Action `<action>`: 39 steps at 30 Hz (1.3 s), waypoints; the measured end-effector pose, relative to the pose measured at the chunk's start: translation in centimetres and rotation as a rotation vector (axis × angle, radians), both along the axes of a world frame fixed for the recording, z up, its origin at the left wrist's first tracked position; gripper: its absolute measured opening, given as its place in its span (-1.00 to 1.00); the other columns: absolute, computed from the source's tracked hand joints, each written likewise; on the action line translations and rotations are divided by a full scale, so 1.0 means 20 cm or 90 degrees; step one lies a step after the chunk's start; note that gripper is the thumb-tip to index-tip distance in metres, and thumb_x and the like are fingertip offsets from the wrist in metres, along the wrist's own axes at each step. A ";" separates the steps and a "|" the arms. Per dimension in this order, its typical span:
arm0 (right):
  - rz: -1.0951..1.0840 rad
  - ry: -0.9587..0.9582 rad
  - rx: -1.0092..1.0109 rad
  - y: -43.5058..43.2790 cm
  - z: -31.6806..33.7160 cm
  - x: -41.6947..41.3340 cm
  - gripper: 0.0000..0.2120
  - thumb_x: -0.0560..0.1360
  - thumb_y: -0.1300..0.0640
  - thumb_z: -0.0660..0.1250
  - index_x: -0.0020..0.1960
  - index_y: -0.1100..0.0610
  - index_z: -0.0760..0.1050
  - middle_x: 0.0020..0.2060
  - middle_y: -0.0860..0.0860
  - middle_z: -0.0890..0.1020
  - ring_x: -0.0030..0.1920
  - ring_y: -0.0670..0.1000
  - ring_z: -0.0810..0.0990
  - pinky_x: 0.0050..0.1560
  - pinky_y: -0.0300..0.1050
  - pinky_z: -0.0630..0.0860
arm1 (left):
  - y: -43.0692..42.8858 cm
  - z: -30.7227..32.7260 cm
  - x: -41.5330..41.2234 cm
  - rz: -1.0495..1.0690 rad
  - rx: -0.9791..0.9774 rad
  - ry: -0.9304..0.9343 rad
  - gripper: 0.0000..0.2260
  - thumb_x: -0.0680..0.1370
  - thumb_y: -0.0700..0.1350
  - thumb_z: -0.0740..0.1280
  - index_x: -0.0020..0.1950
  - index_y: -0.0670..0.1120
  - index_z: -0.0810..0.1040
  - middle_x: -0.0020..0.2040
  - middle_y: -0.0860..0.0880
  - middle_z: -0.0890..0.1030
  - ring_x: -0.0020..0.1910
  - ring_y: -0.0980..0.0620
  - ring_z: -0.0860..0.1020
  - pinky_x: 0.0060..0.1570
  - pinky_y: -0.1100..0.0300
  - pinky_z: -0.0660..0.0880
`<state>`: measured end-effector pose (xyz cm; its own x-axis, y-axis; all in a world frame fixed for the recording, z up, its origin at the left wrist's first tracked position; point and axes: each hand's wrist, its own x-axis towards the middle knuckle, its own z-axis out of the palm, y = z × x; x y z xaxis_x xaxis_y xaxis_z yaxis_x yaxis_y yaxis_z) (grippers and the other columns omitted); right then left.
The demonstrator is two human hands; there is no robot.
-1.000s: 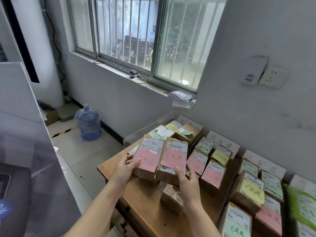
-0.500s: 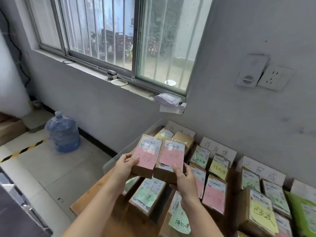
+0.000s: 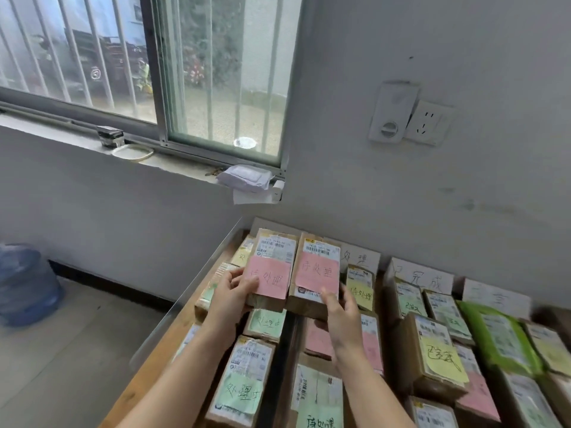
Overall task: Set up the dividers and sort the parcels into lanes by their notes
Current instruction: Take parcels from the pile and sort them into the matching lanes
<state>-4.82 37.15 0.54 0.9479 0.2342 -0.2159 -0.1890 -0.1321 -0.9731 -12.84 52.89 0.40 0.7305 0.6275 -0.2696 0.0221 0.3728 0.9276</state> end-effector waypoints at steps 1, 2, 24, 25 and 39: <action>-0.008 0.001 -0.007 -0.02 0.00 0.03 -0.24 0.32 -0.31 0.31 0.47 -0.13 0.26 0.37 0.00 0.47 0.37 0.12 0.42 0.32 0.30 0.43 | -0.02 0.00 0.04 -0.005 -0.004 -0.001 -0.77 0.58 -0.18 0.34 0.23 -0.11 0.44 0.07 -0.18 0.66 -0.12 -0.03 0.67 -0.23 0.14 0.60; -0.014 0.001 -0.012 -0.05 0.00 0.07 -0.23 0.32 -0.33 0.31 0.47 -0.14 0.25 0.37 0.00 0.47 0.37 0.13 0.43 0.31 0.30 0.43 | -0.05 0.00 0.09 -0.010 -0.004 0.001 -0.78 0.58 -0.19 0.35 0.21 -0.10 0.45 0.10 -0.18 0.65 -0.04 -0.07 0.67 -0.10 0.04 0.63; -0.077 0.103 -0.056 -0.74 -0.27 -0.01 -0.53 0.54 0.00 0.33 0.42 -0.11 0.31 0.27 -0.04 0.49 0.30 0.04 0.42 0.33 0.21 0.42 | -0.64 -0.09 0.33 0.060 -0.032 -0.012 -0.78 0.58 -0.23 0.32 0.11 0.06 0.44 0.09 -0.14 0.63 0.05 -0.14 0.65 0.02 -0.17 0.60; -0.080 0.113 -0.063 -0.75 -0.28 -0.06 -0.54 0.55 0.02 0.32 0.42 -0.11 0.31 0.26 -0.03 0.50 0.28 0.03 0.42 0.34 0.17 0.41 | -0.65 -0.10 0.31 0.052 -0.038 -0.011 -0.78 0.58 -0.24 0.33 0.11 0.05 0.44 0.10 -0.15 0.63 0.06 -0.15 0.65 0.03 -0.18 0.60; -0.088 0.100 -0.177 -0.80 -0.35 -0.51 -0.55 0.63 -0.06 0.15 0.50 -0.06 0.21 0.42 0.00 0.38 0.44 0.06 0.31 0.44 0.06 0.28 | -0.72 -0.12 0.05 -0.002 -0.055 -0.014 -0.77 0.54 -0.28 0.36 0.12 0.00 0.48 0.13 -0.20 0.62 0.13 -0.24 0.61 0.16 -0.29 0.51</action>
<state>-15.09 21.20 -6.49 0.9167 0.0174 -0.3991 -0.3683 -0.3505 -0.8611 -11.76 38.58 -1.95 0.7392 0.6001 -0.3057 0.0030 0.4510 0.8925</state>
